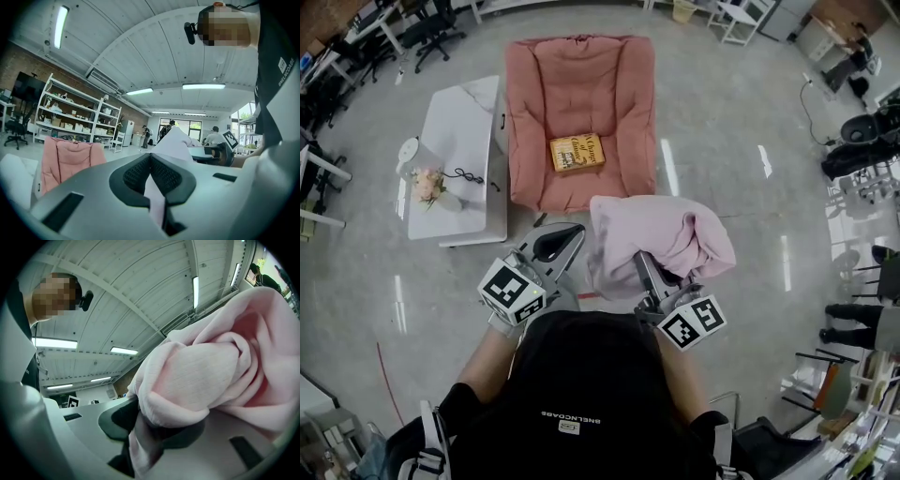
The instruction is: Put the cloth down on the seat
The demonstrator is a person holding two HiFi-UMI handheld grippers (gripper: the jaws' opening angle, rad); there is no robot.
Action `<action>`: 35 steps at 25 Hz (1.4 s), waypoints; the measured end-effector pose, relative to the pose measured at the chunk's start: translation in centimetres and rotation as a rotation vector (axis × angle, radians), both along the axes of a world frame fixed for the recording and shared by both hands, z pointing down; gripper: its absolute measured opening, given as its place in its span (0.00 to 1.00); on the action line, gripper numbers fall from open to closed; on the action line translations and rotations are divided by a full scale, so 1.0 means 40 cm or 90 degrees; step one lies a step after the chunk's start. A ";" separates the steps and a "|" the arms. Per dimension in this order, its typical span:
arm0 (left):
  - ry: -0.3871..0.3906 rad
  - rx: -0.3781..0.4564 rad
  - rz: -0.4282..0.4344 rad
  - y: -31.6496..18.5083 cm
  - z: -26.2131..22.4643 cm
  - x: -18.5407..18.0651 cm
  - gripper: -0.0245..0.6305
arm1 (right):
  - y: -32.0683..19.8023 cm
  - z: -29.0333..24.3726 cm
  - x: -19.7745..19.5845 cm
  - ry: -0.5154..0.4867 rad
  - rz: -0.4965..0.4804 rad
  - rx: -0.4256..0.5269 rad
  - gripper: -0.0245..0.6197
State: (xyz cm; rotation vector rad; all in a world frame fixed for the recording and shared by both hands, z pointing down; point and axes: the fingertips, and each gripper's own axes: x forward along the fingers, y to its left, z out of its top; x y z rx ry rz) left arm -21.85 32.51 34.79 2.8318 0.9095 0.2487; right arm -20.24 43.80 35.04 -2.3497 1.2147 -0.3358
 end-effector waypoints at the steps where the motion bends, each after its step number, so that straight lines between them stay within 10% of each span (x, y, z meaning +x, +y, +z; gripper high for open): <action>1: 0.000 0.000 0.005 -0.014 0.000 0.020 0.06 | -0.013 0.000 0.019 -0.001 0.003 -0.002 0.29; 19: -0.016 -0.023 0.044 -0.442 0.008 0.340 0.06 | -0.325 -0.048 0.394 0.001 0.113 -0.025 0.29; 35: -0.022 -0.025 0.017 -0.722 0.066 0.407 0.06 | -0.530 -0.028 0.548 0.008 0.131 -0.063 0.29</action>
